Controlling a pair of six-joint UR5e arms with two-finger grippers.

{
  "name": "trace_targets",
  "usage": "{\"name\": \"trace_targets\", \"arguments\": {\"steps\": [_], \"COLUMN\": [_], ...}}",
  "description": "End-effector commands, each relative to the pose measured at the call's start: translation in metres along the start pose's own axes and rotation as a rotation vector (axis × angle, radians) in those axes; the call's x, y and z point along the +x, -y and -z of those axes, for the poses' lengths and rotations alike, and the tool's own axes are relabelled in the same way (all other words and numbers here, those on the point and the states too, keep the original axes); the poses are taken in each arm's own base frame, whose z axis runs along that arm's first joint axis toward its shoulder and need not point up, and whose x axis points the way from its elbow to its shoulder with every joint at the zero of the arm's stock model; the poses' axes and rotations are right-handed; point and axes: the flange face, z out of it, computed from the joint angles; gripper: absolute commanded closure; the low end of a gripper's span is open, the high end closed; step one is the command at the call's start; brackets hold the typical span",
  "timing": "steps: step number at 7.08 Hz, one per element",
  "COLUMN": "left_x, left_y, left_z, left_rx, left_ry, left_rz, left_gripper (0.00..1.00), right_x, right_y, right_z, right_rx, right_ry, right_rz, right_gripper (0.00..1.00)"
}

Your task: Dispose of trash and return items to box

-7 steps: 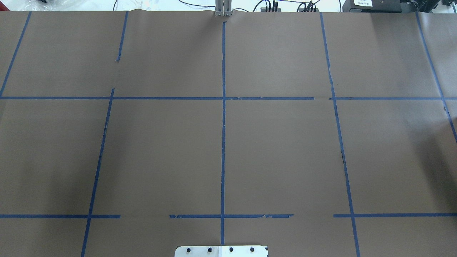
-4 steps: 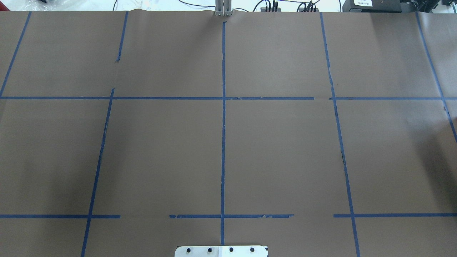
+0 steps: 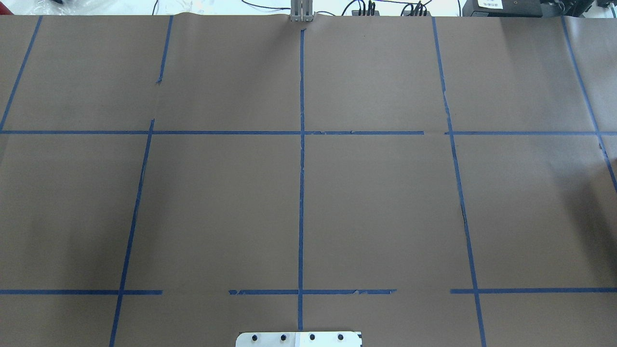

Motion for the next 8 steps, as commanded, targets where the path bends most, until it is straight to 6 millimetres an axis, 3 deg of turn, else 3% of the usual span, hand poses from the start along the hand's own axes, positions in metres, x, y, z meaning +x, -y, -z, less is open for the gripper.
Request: {"name": "trace_targets", "arguments": {"steps": [1,8], "left_x": [0.001,0.005], "left_y": [-0.003,0.002], "left_z": [0.002,0.005], "left_rx": [0.003,0.009], "left_ry": [0.001,-0.001], "left_rz": [0.001,-0.007], "left_gripper": [0.0,0.0], "right_x": [0.012,0.009], "right_y": [-0.008,-0.003], "right_z": [-0.005,0.005], "right_rx": [-0.026,-0.005], "right_ry": [-0.01,0.004], "right_rz": [0.039,0.032], "right_gripper": [0.0,0.0]}}
